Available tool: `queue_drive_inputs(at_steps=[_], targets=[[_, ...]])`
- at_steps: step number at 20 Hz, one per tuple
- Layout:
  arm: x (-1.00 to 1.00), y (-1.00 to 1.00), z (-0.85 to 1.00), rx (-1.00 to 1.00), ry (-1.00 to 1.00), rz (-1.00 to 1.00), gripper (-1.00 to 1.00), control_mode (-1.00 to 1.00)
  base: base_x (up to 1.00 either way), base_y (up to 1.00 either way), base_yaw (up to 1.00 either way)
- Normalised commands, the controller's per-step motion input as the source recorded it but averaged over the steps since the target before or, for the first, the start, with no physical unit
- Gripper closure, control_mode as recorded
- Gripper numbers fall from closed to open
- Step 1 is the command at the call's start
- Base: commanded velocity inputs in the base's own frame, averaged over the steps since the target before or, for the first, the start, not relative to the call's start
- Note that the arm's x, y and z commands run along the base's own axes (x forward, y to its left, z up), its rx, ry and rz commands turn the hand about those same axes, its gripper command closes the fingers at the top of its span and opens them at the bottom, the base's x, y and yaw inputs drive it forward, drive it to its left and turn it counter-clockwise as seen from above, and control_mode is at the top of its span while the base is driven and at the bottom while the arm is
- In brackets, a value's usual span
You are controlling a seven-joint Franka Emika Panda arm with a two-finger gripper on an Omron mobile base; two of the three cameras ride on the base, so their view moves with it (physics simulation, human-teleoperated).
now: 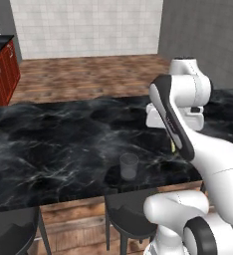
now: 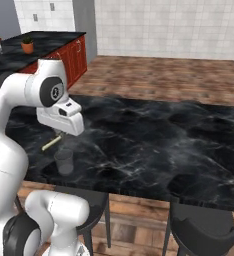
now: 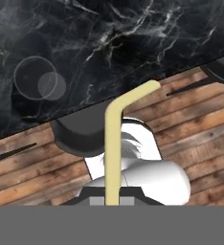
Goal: Take a straw from the drawer in front and place it inside the glass cup on the dining counter.
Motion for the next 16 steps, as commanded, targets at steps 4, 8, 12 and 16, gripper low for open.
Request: queue_drive_inputs(at_steps=[4, 8, 12, 16], targets=[[0.38, -0.04, 0.07, 0.02, -0.02, 0.22, 1.00, -1.00, 0.00, 0.00, 0.00], [0.36, -0.03, 0.00, 0.06, -0.11, 0.43, 1.00, -1.00, 0.00, 0.00, 0.00], [0.16, 0.01, 0.00, 0.01, -0.18, 0.48, 1.00, -1.00, 0.00, 0.00, 0.00], [0.05, 0.03, 0.00, 0.03, -0.19, 0.54, 1.00, -1.00, 0.00, 0.00, 0.00]])
